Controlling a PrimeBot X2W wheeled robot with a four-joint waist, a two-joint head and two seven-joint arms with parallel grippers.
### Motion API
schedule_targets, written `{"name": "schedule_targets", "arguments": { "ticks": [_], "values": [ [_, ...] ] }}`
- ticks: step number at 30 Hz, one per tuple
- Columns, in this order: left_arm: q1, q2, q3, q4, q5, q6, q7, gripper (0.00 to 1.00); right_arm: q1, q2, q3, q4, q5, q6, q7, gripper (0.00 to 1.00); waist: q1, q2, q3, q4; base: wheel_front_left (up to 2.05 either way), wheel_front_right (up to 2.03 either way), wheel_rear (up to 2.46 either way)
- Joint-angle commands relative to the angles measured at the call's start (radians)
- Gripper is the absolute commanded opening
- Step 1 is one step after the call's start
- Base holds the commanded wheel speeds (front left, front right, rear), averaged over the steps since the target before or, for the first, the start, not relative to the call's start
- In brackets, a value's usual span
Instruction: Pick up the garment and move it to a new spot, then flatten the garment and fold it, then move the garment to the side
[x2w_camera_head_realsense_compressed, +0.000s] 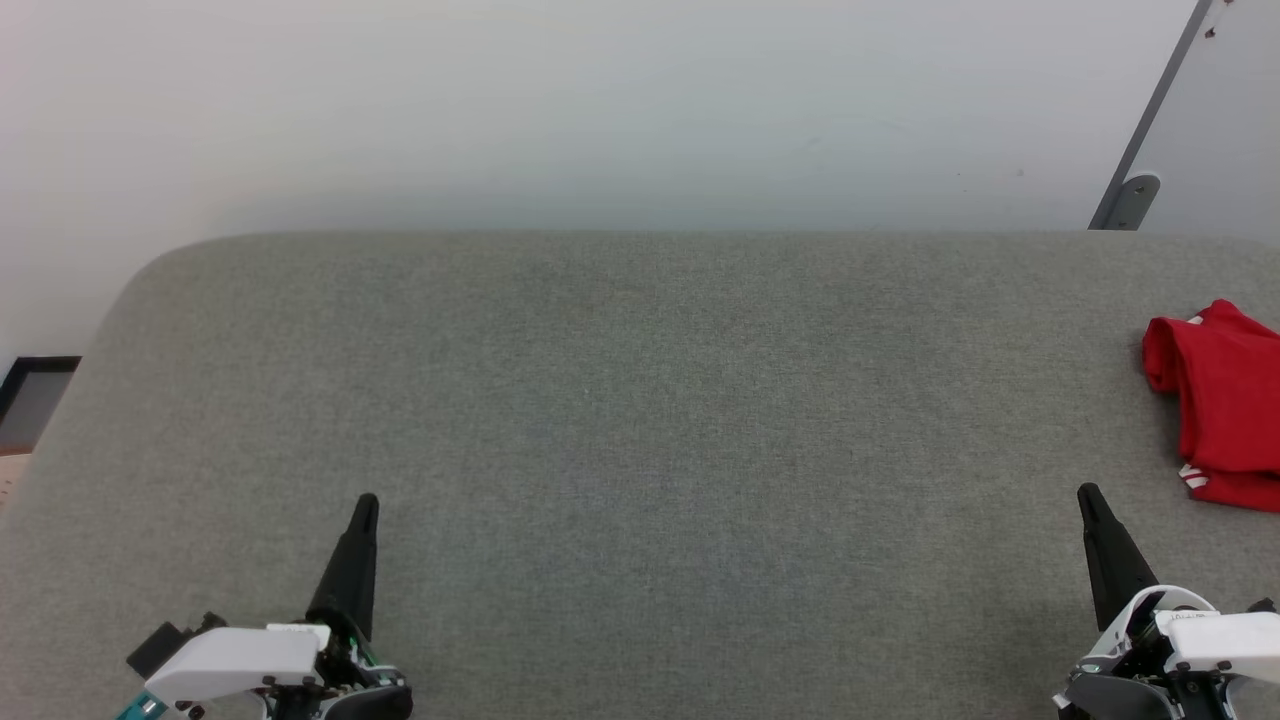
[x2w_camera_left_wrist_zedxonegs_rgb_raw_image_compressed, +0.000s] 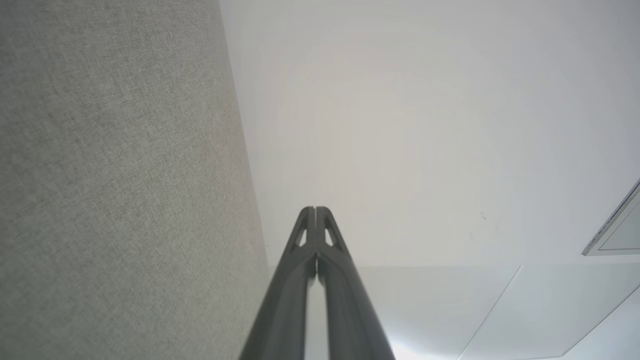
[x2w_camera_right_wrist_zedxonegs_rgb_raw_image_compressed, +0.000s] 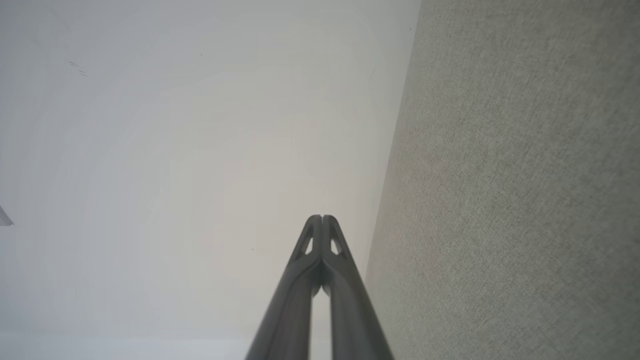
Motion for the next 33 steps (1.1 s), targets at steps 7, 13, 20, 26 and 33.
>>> {"name": "schedule_targets", "arguments": {
  "ticks": [7, 13, 20, 26, 33],
  "values": [
    [-0.008, 0.000, 0.002, -0.002, -0.003, -0.005, 0.002, 0.00, -0.003, 0.002, -0.001, -0.003, 0.004, -0.001, 0.002, 0.00, -0.0001, 0.0000, 0.000, 0.000, 0.00, 0.00, 0.00],
    [-0.008, 0.000, 0.002, -0.002, -0.003, -0.005, 0.002, 0.00, -0.003, 0.002, -0.001, -0.003, 0.004, -0.001, 0.002, 0.00, -0.0001, 0.0000, 0.000, 0.000, 0.00, 0.00, 0.00],
    [-0.008, 0.000, 0.002, -0.002, -0.003, -0.005, 0.002, 0.00, -0.003, 0.002, 0.000, -0.003, 0.004, -0.001, 0.002, 0.00, -0.0001, 0.0000, 0.000, 0.000, 0.00, 0.00, 0.00],
    [-0.008, 0.000, 0.002, -0.002, -0.003, -0.005, 0.002, 0.00, -0.003, 0.002, 0.000, -0.003, 0.004, -0.001, 0.002, 0.00, -0.0001, 0.0000, 0.000, 0.000, 0.00, 0.00, 0.00],
    [-0.008, 0.000, 0.002, -0.002, -0.003, -0.005, 0.002, 0.00, -0.003, 0.002, 0.000, -0.003, 0.004, -0.001, 0.002, 0.00, -0.0001, 0.0000, 0.000, 0.000, 0.00, 0.00, 0.00]
  ]
}}
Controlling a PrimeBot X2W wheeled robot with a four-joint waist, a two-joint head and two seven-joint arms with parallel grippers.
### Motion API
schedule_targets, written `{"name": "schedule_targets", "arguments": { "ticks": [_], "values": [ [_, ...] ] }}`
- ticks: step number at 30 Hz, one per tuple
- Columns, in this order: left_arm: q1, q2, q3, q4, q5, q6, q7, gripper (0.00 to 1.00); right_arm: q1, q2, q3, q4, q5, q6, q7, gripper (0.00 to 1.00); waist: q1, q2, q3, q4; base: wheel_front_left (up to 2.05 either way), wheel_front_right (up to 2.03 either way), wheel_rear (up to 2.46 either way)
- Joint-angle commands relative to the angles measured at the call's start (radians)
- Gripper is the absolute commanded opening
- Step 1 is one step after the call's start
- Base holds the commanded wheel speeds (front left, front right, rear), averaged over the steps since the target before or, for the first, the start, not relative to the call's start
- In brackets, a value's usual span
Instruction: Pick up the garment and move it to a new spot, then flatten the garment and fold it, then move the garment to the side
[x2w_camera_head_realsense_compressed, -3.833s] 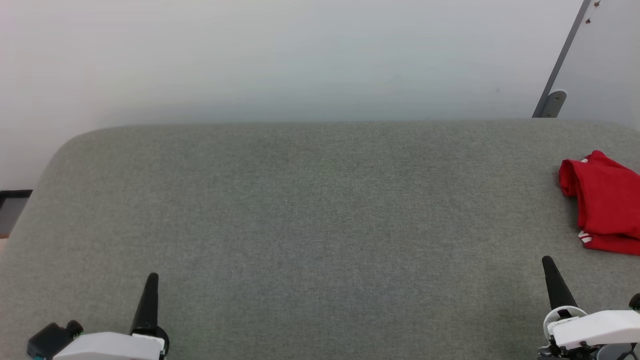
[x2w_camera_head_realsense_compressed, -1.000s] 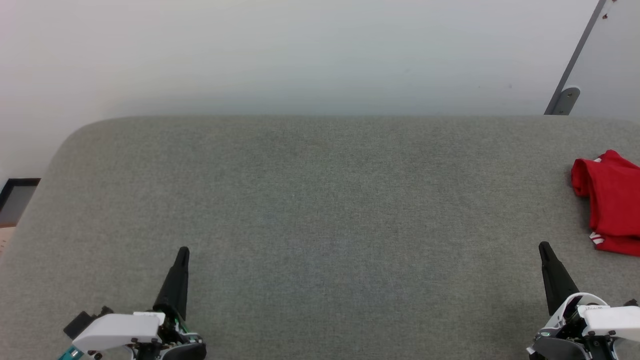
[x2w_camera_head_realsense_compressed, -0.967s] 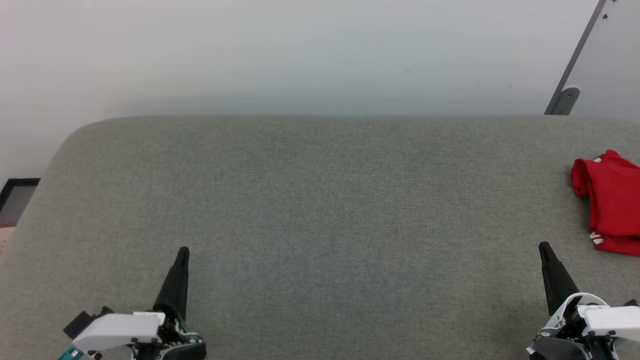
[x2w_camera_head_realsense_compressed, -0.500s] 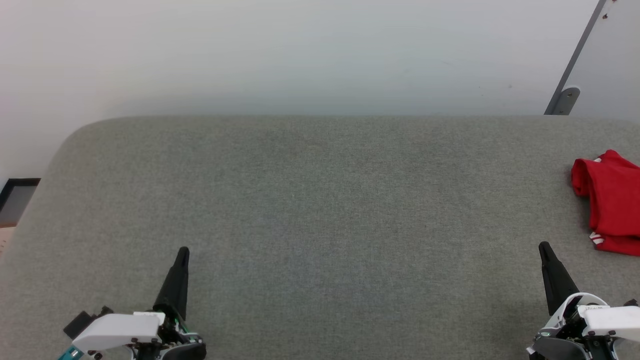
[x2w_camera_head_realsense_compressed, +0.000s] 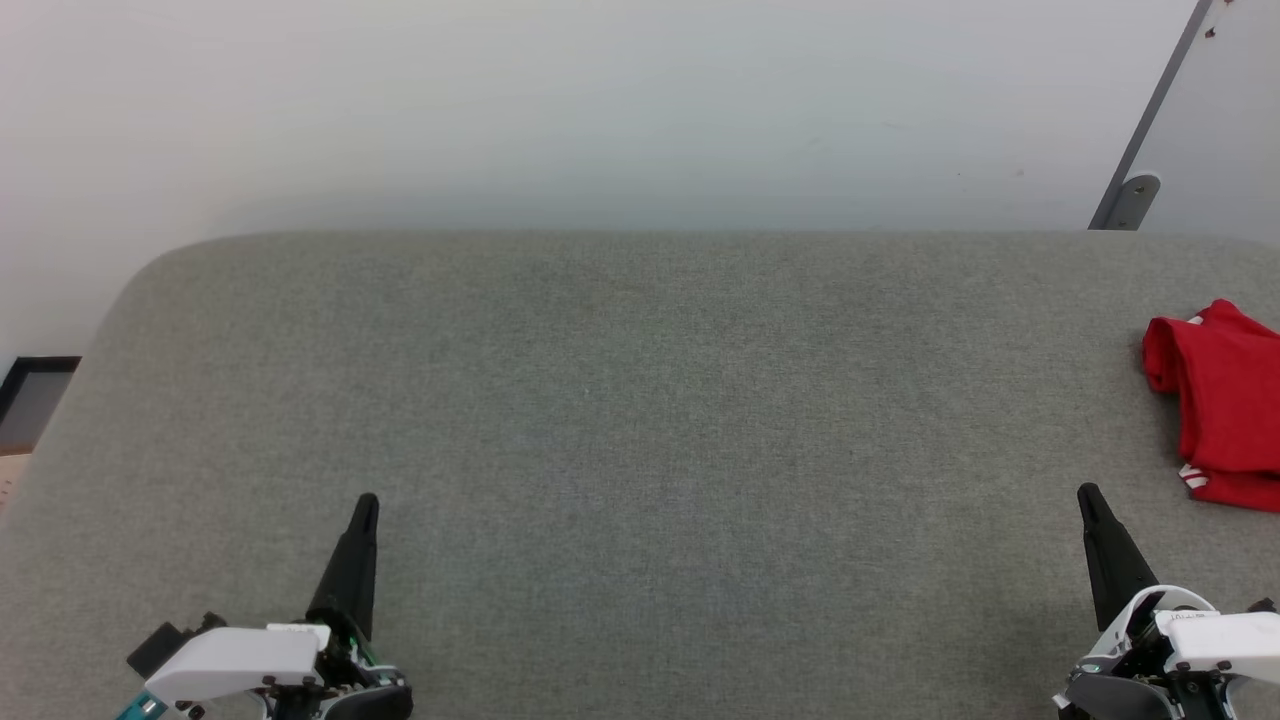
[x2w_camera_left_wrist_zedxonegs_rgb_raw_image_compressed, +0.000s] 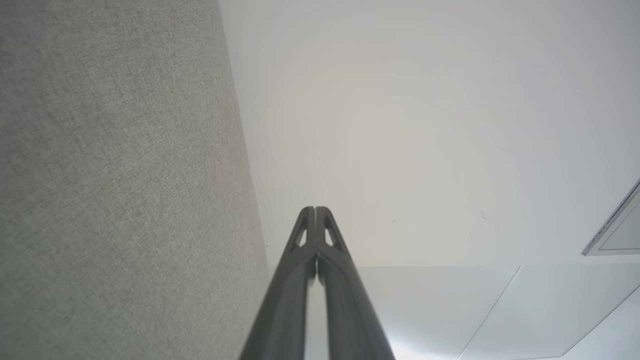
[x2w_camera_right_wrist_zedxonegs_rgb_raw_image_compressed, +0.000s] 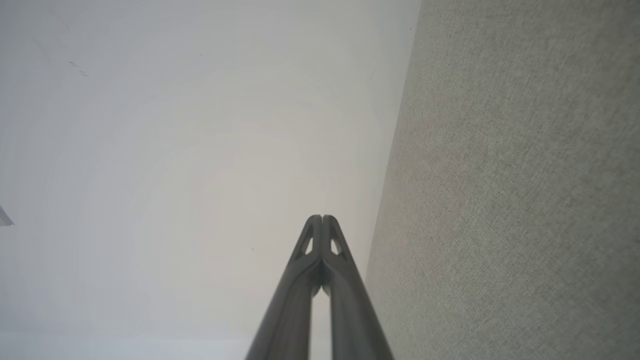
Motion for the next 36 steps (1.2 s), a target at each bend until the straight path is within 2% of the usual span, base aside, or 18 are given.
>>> {"name": "schedule_targets", "arguments": {
  "ticks": [1, 36],
  "values": [
    [-0.008, 0.000, 0.002, -0.002, -0.003, -0.005, 0.002, 0.00, -0.003, 0.002, 0.000, -0.003, 0.004, -0.001, 0.002, 0.00, 0.0000, -0.0001, 0.000, 0.000, 0.00, 0.00, 0.00],
    [-0.008, 0.000, 0.002, -0.002, -0.003, -0.005, 0.002, 0.00, -0.003, 0.002, 0.000, -0.003, 0.004, -0.001, 0.002, 0.00, 0.0000, -0.0001, 0.000, 0.000, 0.00, 0.00, 0.00]
  ]
}}
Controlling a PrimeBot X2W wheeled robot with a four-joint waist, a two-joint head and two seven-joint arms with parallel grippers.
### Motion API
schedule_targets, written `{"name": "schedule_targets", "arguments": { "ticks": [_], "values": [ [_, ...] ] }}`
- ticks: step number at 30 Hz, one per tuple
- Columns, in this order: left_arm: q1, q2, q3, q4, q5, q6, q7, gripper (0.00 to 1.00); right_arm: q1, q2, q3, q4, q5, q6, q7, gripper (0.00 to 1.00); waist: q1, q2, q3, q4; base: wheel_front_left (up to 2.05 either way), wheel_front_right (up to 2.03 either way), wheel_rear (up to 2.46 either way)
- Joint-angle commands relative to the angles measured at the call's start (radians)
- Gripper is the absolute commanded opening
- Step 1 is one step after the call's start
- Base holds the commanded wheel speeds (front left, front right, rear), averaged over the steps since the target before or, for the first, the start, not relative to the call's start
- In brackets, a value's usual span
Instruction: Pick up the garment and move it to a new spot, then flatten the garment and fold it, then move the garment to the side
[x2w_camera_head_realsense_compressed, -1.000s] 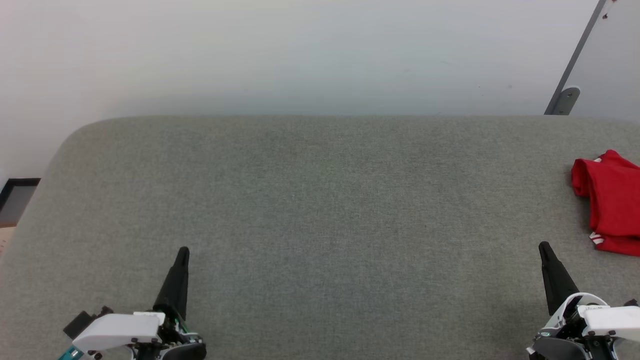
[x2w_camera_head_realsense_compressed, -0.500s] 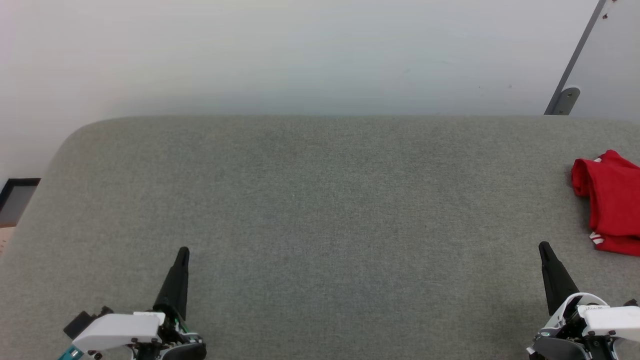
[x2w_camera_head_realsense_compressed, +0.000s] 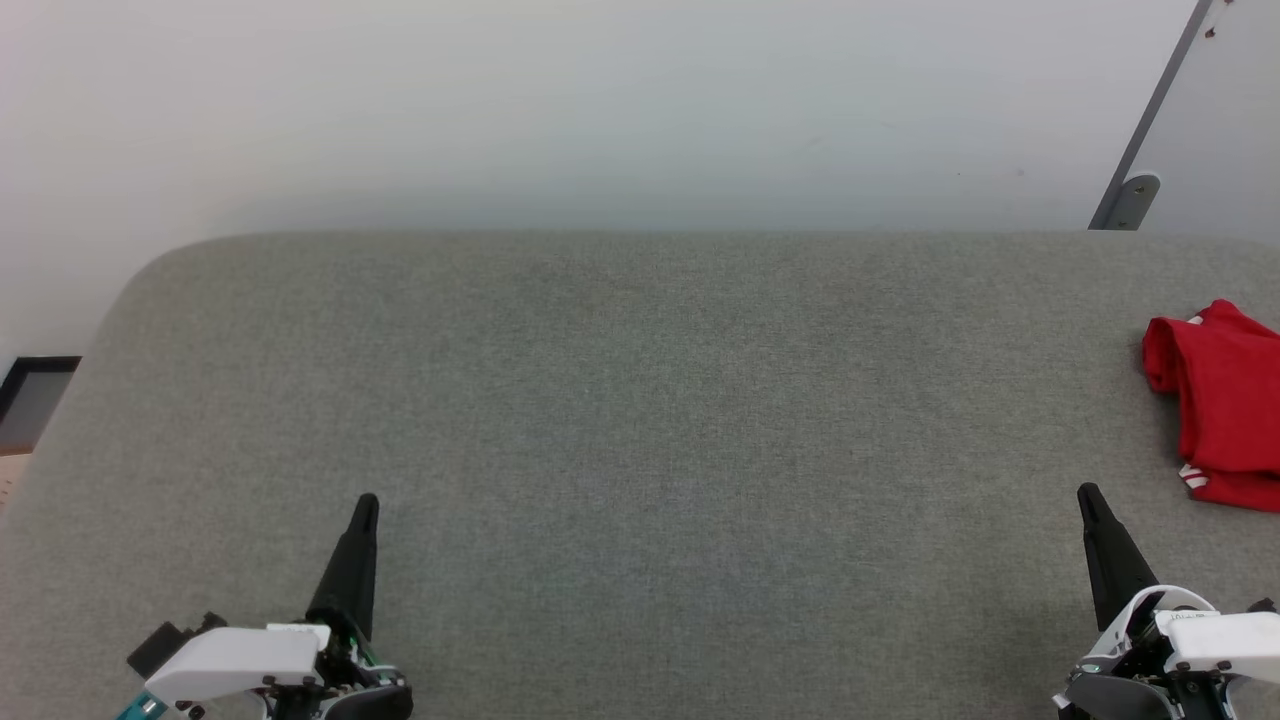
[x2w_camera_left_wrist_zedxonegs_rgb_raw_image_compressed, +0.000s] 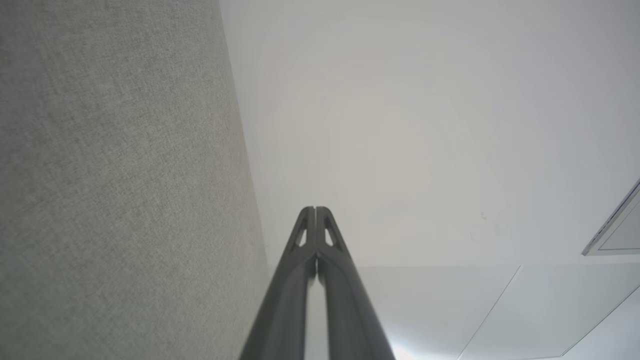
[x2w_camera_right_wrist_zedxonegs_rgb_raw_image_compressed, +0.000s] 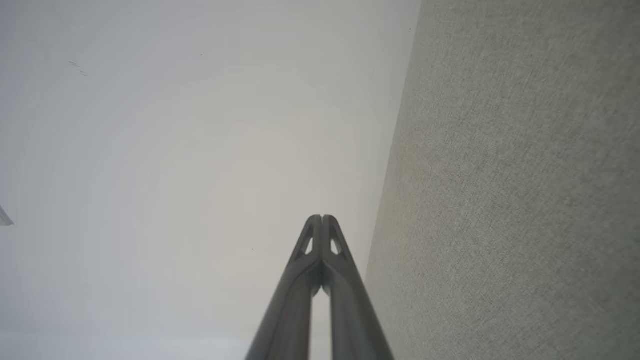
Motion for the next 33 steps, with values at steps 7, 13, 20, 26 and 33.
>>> {"name": "schedule_targets", "arguments": {
  "ticks": [7, 13, 20, 26, 33],
  "values": [
    [-0.008, 0.000, 0.002, -0.002, -0.003, -0.005, 0.002, 0.00, -0.003, 0.002, 0.000, -0.003, 0.004, -0.001, 0.002, 0.00, 0.0000, 0.0000, 0.000, 0.000, 0.00, 0.00, 0.00],
    [-0.008, 0.000, 0.002, -0.002, -0.003, -0.005, 0.001, 0.00, -0.003, 0.002, 0.000, -0.003, 0.004, -0.001, 0.002, 0.00, 0.0000, 0.0000, 0.000, 0.000, 0.00, 0.00, 0.00],
    [-0.008, 0.000, 0.002, -0.002, -0.003, -0.005, 0.001, 0.00, -0.003, 0.002, 0.000, -0.003, 0.004, -0.001, 0.002, 0.00, 0.0000, 0.0000, 0.000, 0.000, 0.00, 0.00, 0.00],
    [-0.008, 0.000, 0.002, -0.002, -0.003, -0.005, 0.001, 0.00, -0.003, 0.002, 0.000, -0.003, 0.004, -0.001, 0.002, 0.00, 0.0000, 0.0000, 0.000, 0.000, 0.00, 0.00, 0.00],
    [-0.008, 0.000, 0.002, -0.002, -0.003, -0.005, 0.001, 0.00, -0.003, 0.002, 0.000, -0.003, 0.004, -0.001, 0.002, 0.00, 0.0000, 0.0000, 0.000, 0.000, 0.00, 0.00, 0.00]
  ]
}}
